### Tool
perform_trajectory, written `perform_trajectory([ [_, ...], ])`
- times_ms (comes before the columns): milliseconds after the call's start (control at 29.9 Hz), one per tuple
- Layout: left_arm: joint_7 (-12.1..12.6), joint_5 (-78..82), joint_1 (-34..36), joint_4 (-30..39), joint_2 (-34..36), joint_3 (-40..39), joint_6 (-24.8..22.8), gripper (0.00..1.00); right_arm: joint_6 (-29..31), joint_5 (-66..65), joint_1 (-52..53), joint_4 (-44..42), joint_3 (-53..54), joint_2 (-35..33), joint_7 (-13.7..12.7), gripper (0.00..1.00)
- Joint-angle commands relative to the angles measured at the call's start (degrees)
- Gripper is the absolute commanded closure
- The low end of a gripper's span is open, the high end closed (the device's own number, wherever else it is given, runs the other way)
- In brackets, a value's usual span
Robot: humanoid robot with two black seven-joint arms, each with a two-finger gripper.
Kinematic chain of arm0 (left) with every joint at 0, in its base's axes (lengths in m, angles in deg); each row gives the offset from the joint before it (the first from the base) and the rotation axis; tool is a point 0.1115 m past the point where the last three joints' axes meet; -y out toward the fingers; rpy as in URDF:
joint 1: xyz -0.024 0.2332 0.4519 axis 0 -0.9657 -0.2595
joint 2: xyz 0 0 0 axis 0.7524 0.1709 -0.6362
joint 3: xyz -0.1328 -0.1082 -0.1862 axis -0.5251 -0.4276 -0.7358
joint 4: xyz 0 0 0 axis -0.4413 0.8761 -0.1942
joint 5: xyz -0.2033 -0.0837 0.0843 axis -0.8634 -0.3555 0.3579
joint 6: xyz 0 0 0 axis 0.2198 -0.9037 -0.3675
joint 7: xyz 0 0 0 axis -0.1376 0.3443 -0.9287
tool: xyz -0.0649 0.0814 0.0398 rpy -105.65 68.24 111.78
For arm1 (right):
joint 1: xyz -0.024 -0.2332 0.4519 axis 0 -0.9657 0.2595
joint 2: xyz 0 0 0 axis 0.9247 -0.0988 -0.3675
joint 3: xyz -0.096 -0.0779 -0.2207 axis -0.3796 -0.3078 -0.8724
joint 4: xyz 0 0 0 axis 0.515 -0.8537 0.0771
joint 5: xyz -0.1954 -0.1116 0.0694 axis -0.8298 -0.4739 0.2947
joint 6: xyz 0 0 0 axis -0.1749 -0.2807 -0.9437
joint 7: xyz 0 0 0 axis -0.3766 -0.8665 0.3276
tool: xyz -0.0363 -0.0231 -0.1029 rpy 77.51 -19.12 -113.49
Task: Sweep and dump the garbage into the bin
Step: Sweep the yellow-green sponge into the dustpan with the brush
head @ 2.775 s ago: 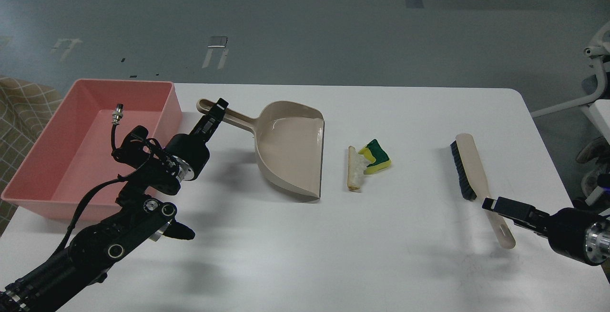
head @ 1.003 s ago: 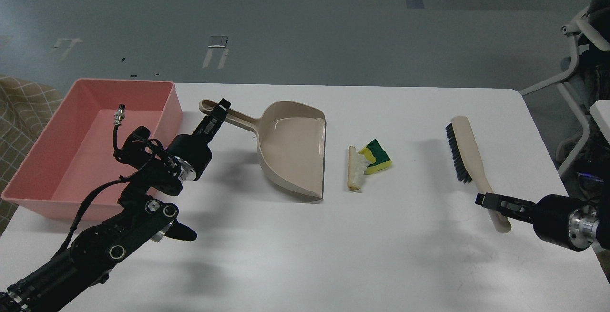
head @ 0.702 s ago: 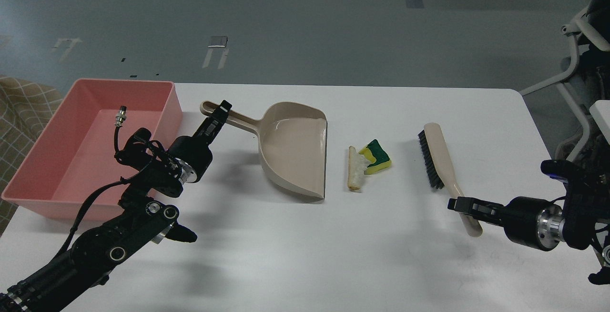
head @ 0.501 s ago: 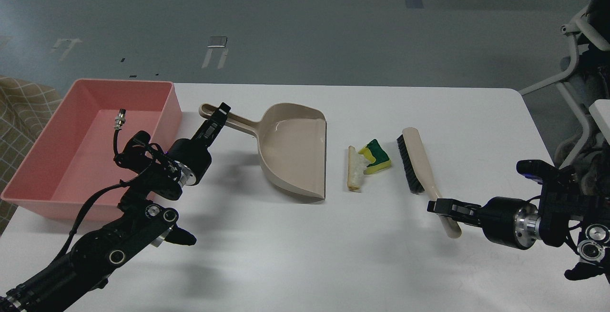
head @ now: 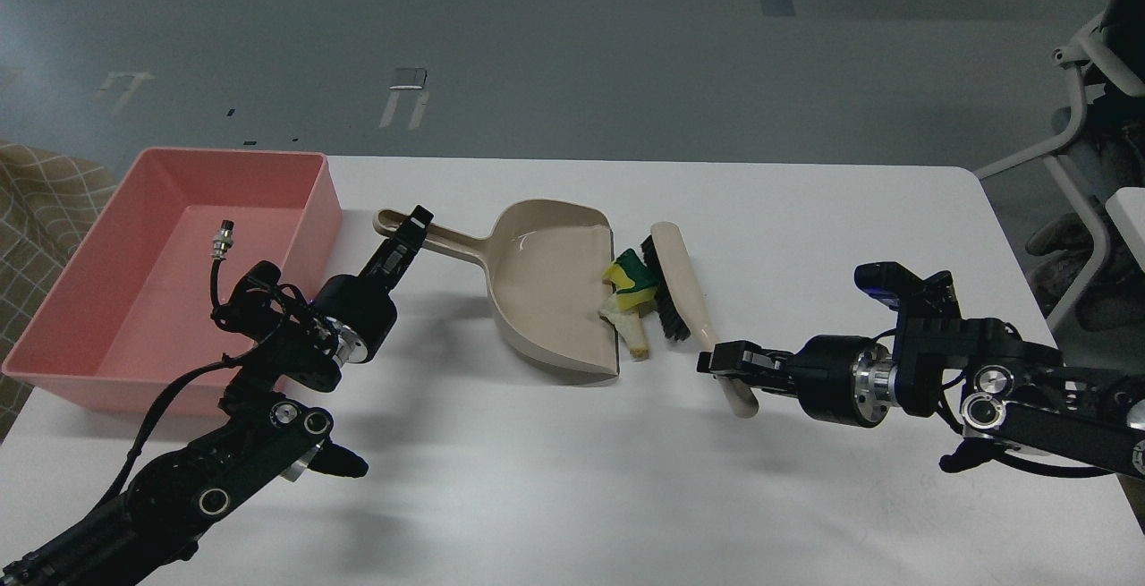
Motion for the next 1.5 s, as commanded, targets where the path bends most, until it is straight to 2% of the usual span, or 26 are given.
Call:
perform_trajectory([
  [0, 0.00, -0.09, 0.02, 0.03, -0.09, -0.01, 0.00, 1.00, -0.51, 2.22, 0.87, -0.99, 0.14, 2.08, 1.14, 1.00],
  [301, 0.00, -0.09, -0.51, 0.03, -0.53, -0.10, 0.09, 1.00, -3.85, 5.74, 1.14, -1.26, 1.46, 1.82, 3.51, 1.00],
  [435, 0.00, -0.09, -0.42, 0.03, -0.53, -0.10, 0.09, 1.00, -3.94, 6.18, 1.23, -0.73, 1.81, -0.10, 3.52, 1.00],
  [669, -0.09, -0.18, -0.42, 0.03, -0.53, -0.10, 0.09, 1.00, -2.10, 6.19, 2.55, 7.26, 1.46, -13.36, 2.81, 1.00],
  [802, -0.09, -0.09, -0.42, 0.03, -0.53, -0.10, 0.09, 1.00, -1.30, 5.40, 2.11, 9.02, -0.99, -17.16, 1.94, 1.00],
  [1070, -0.09, -0.18, -0.42, 0.21, -0.62, -0.01, 0.09, 1.00, -1.83, -6.46, 1.84, 9.11, -8.12, -16.46, 1.14, 1.00],
  [1471, -0.09, 0.00, -0.95, 0.21, -2.64, 1.04, 0.09, 1.00, -1.92, -6.39, 2.37, 8.85, -8.65, -8.29, 2.11, 1.00],
])
